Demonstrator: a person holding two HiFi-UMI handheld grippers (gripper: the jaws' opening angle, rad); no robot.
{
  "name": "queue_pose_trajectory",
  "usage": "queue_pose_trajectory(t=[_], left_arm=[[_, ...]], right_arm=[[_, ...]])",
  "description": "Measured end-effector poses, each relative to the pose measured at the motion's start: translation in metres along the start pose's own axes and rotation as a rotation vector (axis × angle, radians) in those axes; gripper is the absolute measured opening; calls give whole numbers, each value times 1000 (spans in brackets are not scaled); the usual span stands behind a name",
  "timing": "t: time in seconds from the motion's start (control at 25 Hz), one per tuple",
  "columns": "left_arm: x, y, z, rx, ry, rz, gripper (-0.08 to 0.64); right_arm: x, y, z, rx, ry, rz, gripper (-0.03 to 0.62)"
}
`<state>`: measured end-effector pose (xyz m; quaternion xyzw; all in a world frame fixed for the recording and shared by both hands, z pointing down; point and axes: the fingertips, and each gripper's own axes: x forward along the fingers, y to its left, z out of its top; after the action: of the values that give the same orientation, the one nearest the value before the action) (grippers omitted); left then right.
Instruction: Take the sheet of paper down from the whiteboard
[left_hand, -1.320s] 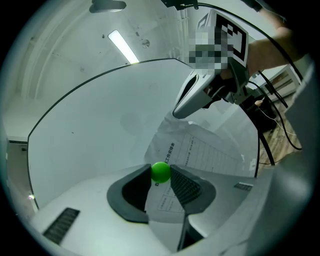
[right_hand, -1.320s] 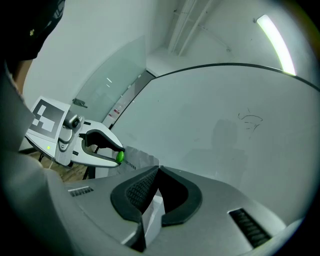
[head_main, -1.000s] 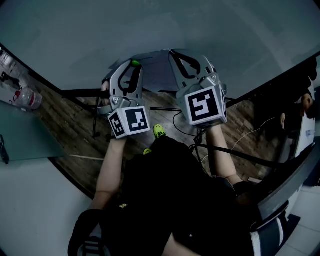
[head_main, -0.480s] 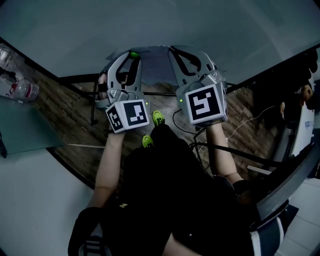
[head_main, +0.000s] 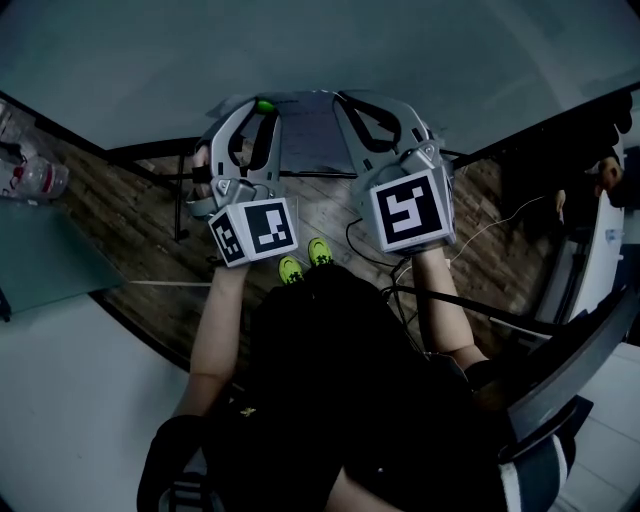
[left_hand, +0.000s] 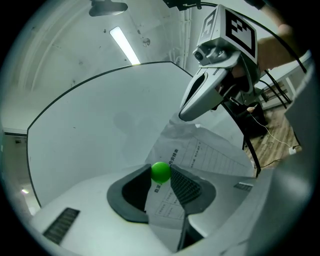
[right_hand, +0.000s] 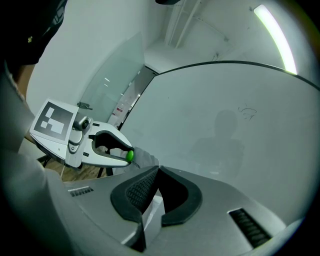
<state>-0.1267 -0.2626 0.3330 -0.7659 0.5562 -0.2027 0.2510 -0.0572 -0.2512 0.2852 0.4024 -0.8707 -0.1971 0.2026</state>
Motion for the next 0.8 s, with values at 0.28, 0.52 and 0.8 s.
queue_pose_trajectory(t=[0.28,0.52,0.8], left_arm=[[-1,-13,3,-3,11,-5,146],[-10,-27,9,13,34,9,146],[-25,-49,30,28,57,28,146]], right_arm=[[-11,0,-11,49,-16,32,28],[-26,4,-17,87,-51,75,28],[-56,2,-21,111,-89,114,28]])
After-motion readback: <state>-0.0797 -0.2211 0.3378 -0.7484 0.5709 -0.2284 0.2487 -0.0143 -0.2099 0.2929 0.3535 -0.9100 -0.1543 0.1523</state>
